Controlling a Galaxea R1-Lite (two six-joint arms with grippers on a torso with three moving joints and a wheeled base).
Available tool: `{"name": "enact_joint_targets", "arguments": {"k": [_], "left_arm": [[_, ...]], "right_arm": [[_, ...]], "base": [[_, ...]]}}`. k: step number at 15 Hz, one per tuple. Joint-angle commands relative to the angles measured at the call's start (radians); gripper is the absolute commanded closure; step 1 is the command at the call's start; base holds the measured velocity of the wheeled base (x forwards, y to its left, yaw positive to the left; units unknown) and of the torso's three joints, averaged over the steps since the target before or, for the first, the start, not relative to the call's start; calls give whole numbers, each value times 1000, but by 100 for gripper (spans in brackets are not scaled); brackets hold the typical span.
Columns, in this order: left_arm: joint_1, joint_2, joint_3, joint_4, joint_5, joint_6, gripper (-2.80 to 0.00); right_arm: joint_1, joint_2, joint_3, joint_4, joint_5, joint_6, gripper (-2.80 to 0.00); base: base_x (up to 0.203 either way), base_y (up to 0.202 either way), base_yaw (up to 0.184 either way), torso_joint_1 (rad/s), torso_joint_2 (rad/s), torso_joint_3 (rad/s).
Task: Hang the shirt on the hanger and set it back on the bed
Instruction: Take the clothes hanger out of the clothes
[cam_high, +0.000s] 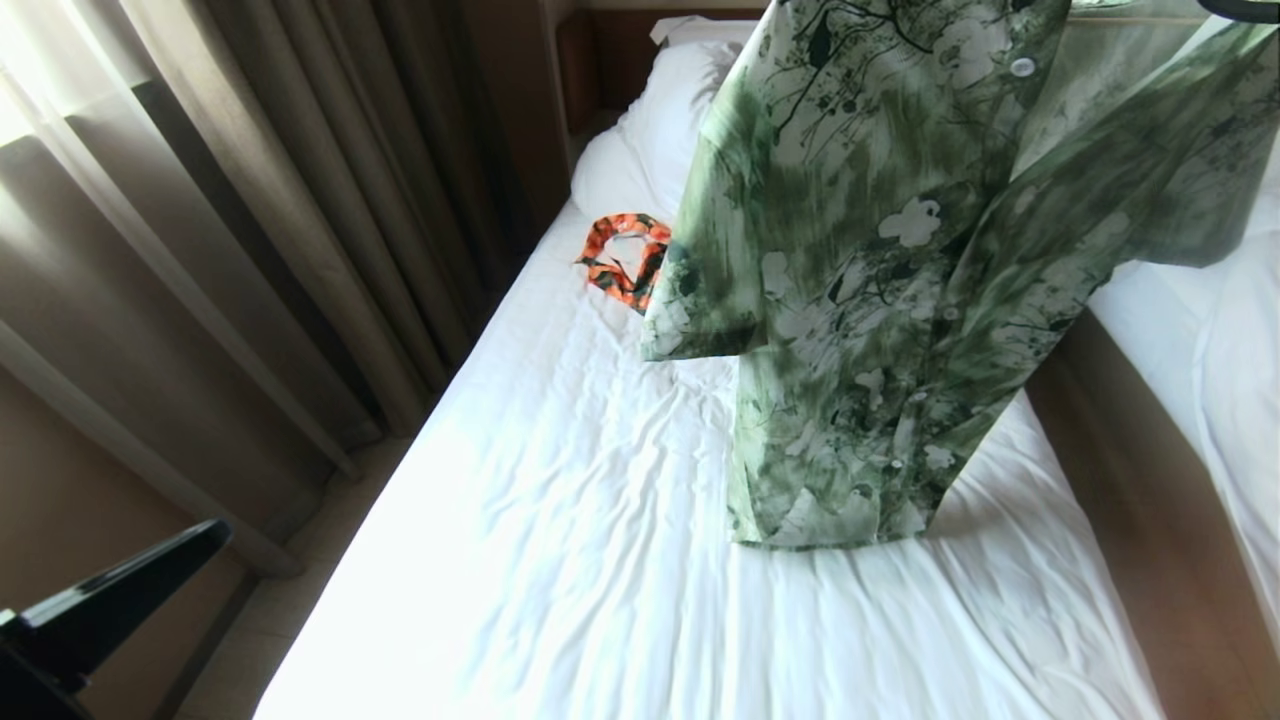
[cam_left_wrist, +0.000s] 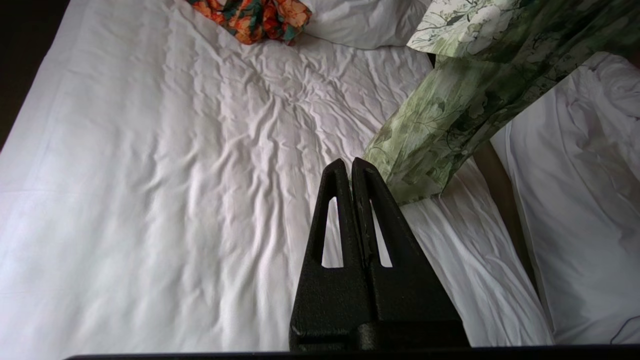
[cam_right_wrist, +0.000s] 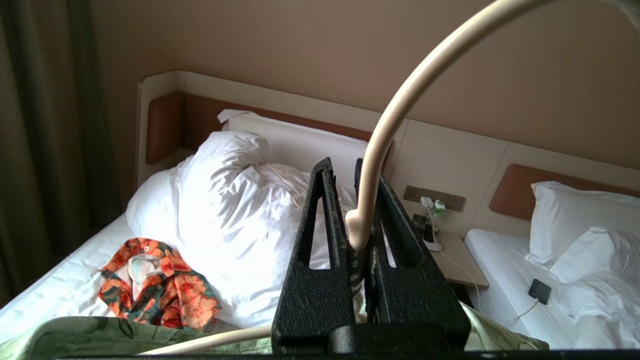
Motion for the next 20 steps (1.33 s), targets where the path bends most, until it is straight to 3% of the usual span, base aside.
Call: {"name": "enact_joint_targets", "arguments": {"k": [1,14,20], "left_arm": [[0,-58,-17,35,0,-2,0],[-3,-73,-36,46,-7,0,0],[-7,16,-148,41,-50,-3,0]], "right_arm": [[1,-10,0,-1,-2,-3,0],[10,-34,3,28,-2,-10,0],[12,-31,3,44,0,-10,0]], "base": [[0,0,0,0,0,0],[0,0,0,0,0,0],[0,0,0,0,0,0]]}}
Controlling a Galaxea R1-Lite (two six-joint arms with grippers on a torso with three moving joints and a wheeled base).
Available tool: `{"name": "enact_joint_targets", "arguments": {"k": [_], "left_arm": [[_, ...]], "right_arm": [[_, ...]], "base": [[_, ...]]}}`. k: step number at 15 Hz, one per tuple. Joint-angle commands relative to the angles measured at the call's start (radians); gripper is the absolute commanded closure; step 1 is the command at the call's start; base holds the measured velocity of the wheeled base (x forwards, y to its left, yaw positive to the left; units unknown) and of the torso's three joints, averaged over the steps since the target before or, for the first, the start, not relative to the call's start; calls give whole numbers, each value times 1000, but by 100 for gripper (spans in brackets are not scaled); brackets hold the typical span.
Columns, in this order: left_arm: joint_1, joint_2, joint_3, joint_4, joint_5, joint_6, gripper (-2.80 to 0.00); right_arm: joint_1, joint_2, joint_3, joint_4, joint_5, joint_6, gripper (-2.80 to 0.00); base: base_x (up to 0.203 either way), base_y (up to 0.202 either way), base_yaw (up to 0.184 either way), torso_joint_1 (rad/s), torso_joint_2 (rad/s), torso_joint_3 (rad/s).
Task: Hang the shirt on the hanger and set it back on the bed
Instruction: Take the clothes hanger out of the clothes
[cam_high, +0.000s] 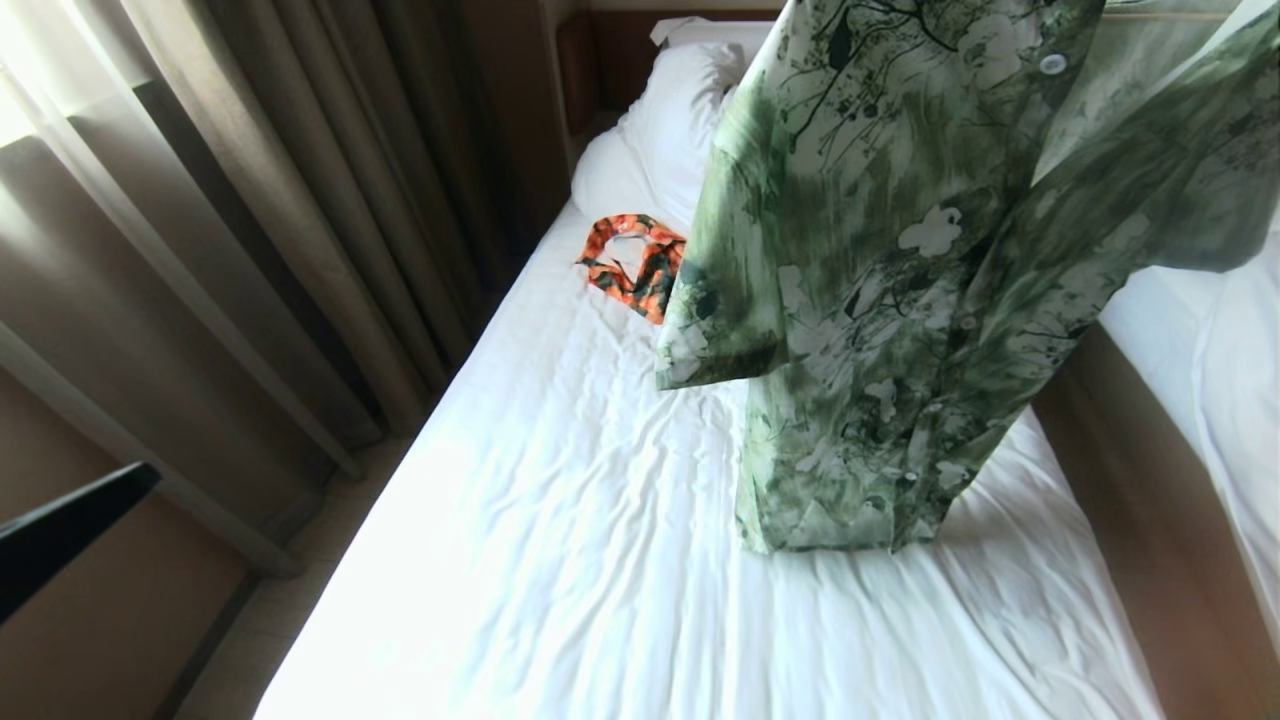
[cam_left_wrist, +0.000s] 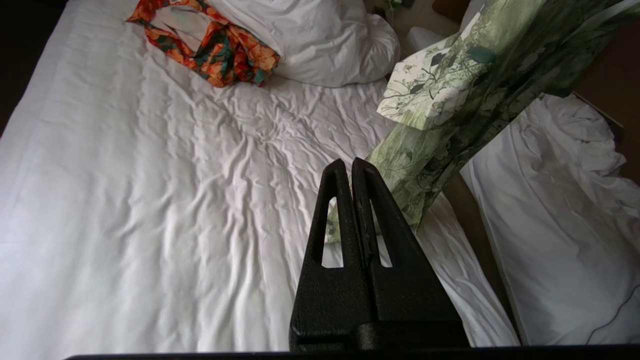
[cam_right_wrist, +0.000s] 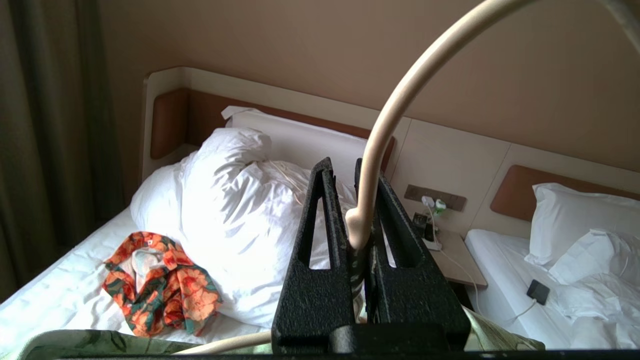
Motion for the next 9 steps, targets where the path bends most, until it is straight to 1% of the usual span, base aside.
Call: {"name": "enact_joint_targets", "arguments": {"k": [1,3,4,6,7,9], "left_arm": [[-5,45,-52,0,-3,-1,0],[-36,71,-110,13,-9,-1,0],[-53,88,-157,51,-8,-1,0],[-81,121,-270,186,-9,0,0],[-112,157,-327,232,-10,1,0],[-175,225,-381,263,-6,2,0]], "right_arm": [[0,1,0,15,1,-3,0],[-1,-7,0,50,1,3,0],[-1,-10,0,75,1,6,0],[6,-9,1,128,1,8,0],[22,-7,1,146,0,8,0],[31,0,1,182,-5,10,0]], "base": [[0,0,0,0,0,0],[0,0,0,0,0,0],[0,0,0,0,0,0],[0,0,0,0,0,0],[0,0,0,0,0,0],[0,0,0,0,0,0]]}}
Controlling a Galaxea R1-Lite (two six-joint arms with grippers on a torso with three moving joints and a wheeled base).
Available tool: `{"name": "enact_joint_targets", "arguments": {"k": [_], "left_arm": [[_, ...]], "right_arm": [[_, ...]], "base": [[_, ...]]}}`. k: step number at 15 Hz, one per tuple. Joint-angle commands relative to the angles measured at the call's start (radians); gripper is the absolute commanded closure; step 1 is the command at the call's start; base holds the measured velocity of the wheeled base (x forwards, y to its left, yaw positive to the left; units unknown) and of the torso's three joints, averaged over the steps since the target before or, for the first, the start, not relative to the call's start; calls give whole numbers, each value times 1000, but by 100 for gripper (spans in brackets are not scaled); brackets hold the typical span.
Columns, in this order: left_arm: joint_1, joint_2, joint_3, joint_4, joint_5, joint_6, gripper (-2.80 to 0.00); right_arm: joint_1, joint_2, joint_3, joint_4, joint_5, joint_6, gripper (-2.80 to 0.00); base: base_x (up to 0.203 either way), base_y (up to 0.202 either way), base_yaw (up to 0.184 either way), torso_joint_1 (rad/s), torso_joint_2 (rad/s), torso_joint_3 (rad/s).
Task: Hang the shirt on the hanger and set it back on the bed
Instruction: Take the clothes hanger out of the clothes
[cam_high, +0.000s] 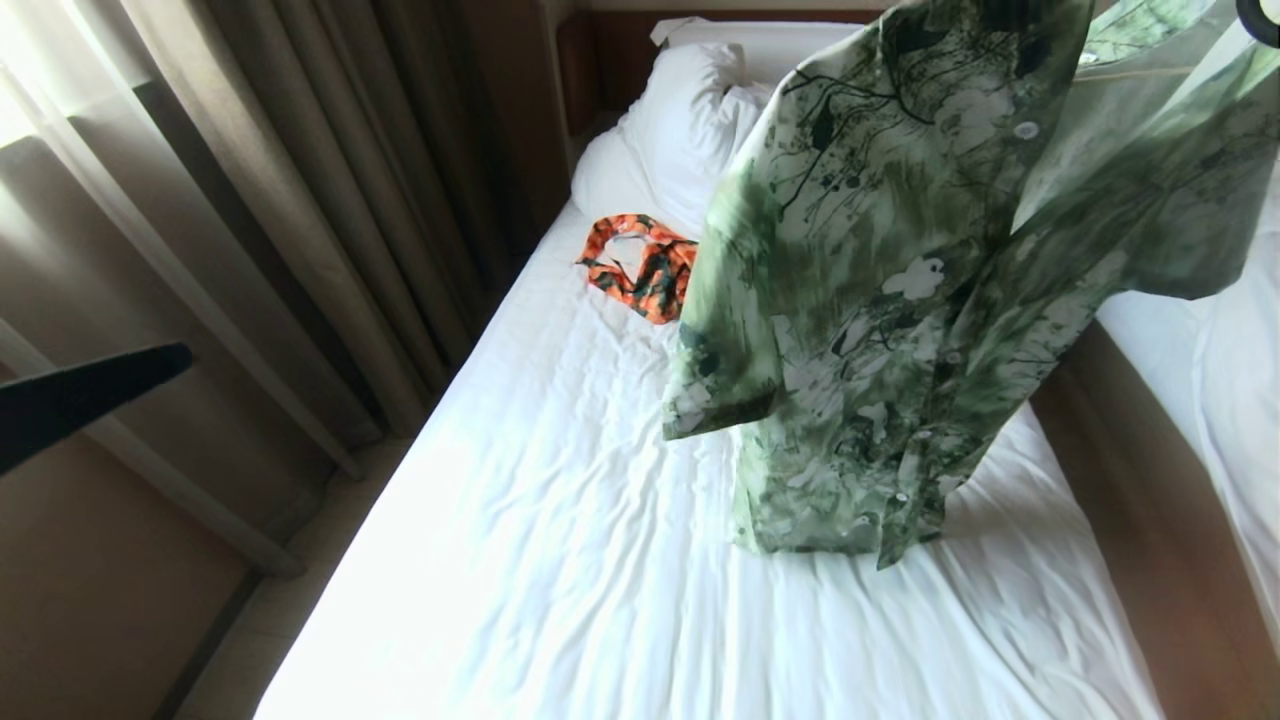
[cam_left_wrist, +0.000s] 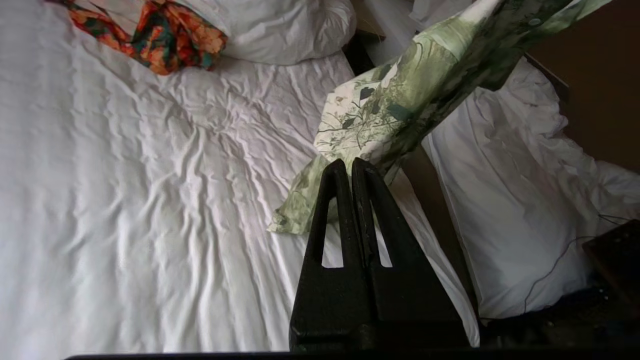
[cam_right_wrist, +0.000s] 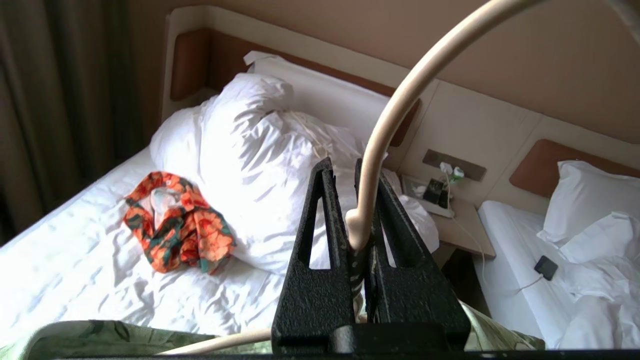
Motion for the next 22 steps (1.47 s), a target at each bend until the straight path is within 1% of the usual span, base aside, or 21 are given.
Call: {"name": "enact_joint_targets", "arguments": {"k": [1,4,6,8,10,13,15,17,22], "left_arm": [[-72,107,-53,5,5,0,0],[-195,221,-94,0,25,1,0],[-274,313,-135,-17,71,0,0],[-322,406,-189,-59,98,4,0],[-332,510,-280,-95,105,9,0],[-306,619,-419,-125,101,7,0],[-307,673,-469,-134,97,-10,0],[-326,725,-514,-149,102,-71,0],[-323,824,-577,-166,96,-101,0]], "right_arm": [[9,16,1,38,-19,1,0],[7,46,1,85,-53,69,0],[7,68,1,87,-53,124,0],[9,89,7,87,-47,159,0],[7,104,34,83,-38,176,0],[8,115,93,76,-12,180,0],[10,129,93,75,-2,197,0],[13,151,94,75,-1,200,0],[15,190,96,72,17,197,0]], "base": [[0,0,0,0,0,0],[0,0,0,0,0,0],[0,0,0,0,0,0],[0,0,0,0,0,0],[0,0,0,0,0,0],[0,0,0,0,0,0],[0,0,0,0,0,0],[0,0,0,0,0,0],[0,0,0,0,0,0]]}}
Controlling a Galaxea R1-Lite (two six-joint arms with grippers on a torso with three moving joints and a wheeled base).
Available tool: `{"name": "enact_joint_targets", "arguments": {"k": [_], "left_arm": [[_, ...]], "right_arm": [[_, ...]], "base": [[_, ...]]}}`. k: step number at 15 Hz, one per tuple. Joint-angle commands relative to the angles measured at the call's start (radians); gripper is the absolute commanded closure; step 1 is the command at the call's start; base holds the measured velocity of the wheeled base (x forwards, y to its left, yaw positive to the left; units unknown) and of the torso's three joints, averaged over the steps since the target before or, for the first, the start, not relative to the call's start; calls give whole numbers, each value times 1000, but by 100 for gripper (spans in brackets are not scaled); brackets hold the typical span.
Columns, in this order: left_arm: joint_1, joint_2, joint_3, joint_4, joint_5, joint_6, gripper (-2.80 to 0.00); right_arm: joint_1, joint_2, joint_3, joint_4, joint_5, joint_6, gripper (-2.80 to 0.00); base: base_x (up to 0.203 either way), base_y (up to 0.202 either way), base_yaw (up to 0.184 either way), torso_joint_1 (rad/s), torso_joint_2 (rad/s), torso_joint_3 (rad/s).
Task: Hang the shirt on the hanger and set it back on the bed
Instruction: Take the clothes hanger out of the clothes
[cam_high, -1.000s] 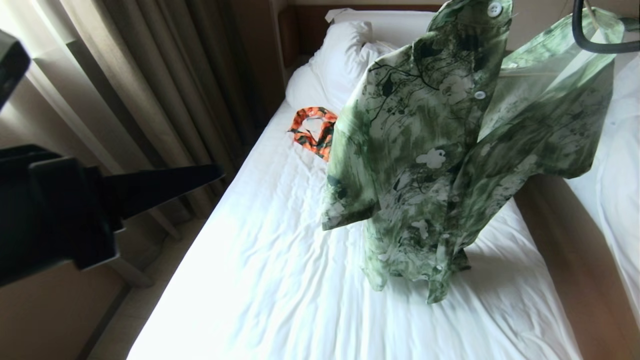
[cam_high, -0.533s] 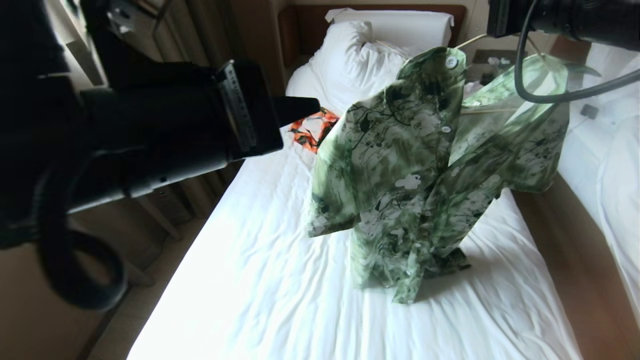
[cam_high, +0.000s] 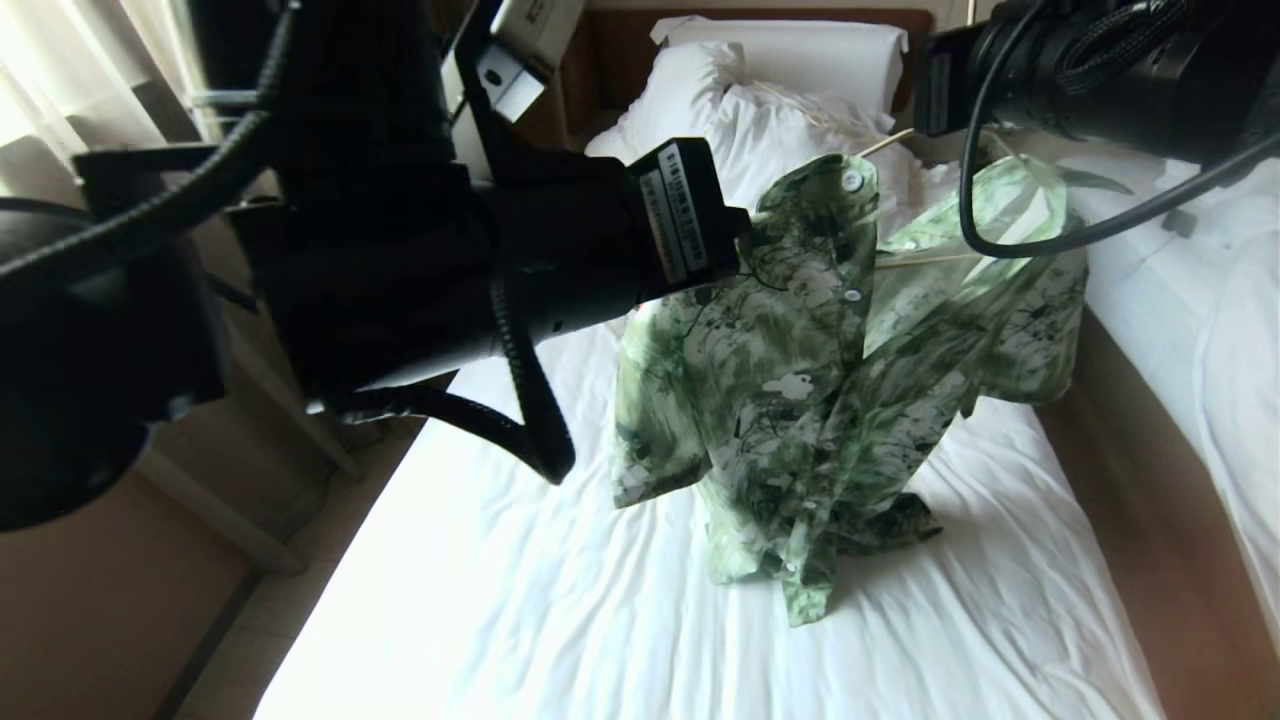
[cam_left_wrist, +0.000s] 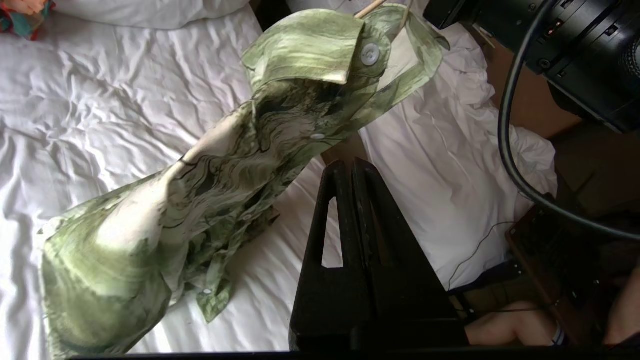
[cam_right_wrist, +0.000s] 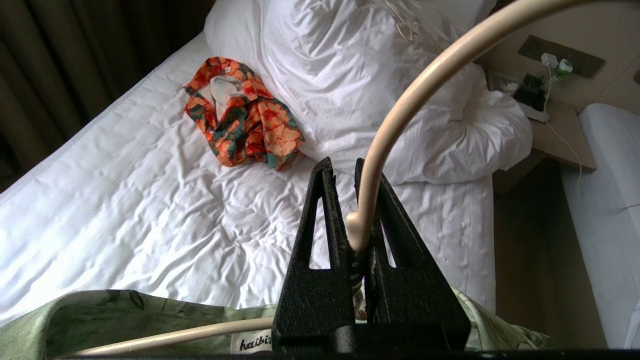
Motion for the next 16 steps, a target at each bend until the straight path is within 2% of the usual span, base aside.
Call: {"name": "enact_joint_targets", "arguments": {"k": [1,2,6,10,12,16], "left_arm": [[1,57,-22,-24,1,-17,0],[1,72,-29,-33,1,-25,-280],[19,135,-87,-41,0,-75,-280],[47,156,-131,-43,-1,-76,-280],[58,154,-132,-84,-1,-75,-280],[22,154,-91,-94,6,-64,-280]], "right_arm": [[0,23,0,-3,0,-3,0],[-1,26,0,-3,0,-3,0],[-1,29,0,-4,2,-1,0],[0,23,0,-4,2,-1,0],[-1,21,0,-4,3,-1,0],[-1,23,-1,-4,2,0,0]], "base": [[0,0,0,0,0,0],[0,0,0,0,0,0],[0,0,0,0,0,0],[0,0,0,0,0,0],[0,0,0,0,0,0],[0,0,0,0,0,0]]}}
